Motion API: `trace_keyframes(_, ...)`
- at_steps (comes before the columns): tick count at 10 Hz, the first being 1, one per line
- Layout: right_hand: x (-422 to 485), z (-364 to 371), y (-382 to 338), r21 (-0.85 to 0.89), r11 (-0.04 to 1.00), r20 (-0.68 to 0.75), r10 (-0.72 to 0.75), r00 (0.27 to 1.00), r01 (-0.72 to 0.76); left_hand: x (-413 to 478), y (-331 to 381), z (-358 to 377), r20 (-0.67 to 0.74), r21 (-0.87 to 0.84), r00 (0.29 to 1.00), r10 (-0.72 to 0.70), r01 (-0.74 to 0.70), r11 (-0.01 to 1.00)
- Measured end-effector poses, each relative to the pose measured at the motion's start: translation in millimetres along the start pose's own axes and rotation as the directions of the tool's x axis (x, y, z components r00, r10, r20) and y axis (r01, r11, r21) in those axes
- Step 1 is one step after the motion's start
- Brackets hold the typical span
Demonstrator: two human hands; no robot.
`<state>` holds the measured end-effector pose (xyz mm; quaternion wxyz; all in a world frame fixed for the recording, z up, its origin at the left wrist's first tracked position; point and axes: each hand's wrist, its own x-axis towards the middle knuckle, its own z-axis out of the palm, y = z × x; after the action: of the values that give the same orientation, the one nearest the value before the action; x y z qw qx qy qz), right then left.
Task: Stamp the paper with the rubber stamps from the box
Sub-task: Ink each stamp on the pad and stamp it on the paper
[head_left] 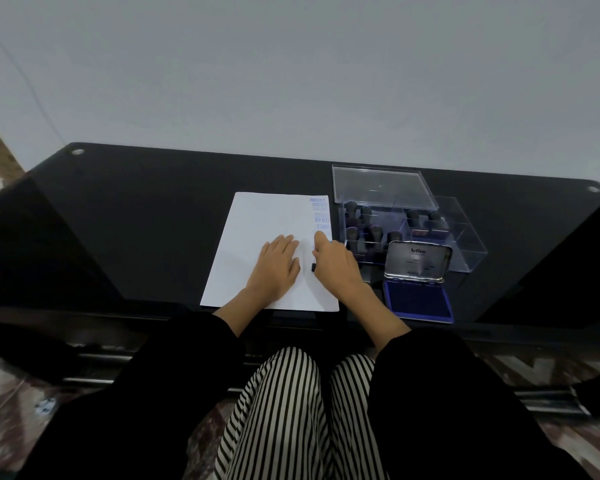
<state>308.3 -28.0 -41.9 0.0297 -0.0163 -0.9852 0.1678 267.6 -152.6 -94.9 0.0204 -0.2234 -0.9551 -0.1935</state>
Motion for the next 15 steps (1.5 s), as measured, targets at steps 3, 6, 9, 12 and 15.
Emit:
trace_keyframes(3, -1.7, -3.2, 1.4, 0.007, 1.000, 0.020, -0.013, 1.000, 0.013, 0.3, -0.3, 0.5, -0.010, 0.013, 1.000, -0.002, 0.002, 1.000)
trace_keyframes(6, -17.5, 10.5, 1.3, 0.010, 1.000, -0.089, 0.000, 0.996, 0.001, 0.4, 0.6, 0.5, -0.008, 0.013, 1.000, -0.004, 0.004, 1.000)
trace_keyframes(9, 14.1, -16.1, -0.5, 0.047, 0.996, 0.179, 0.061, 0.982, -0.070, 0.5, 0.2, 0.3, 0.000, 0.023, 1.000, 0.000, 0.000, 1.000)
trace_keyframes(12, 9.9, -17.5, -0.9, 0.039, 0.998, 0.155, 0.045, 0.987, -0.052, 0.2, 2.7, -5.6, 0.039, 0.042, 0.999, -0.008, 0.006, 0.999)
trace_keyframes(15, 0.7, -71.1, 6.6, 0.119, 0.992, -0.017, 0.037, 0.999, -0.035, 9.7, 28.9, -46.9, 0.023, -0.078, 1.000, 0.013, -0.011, 0.997)
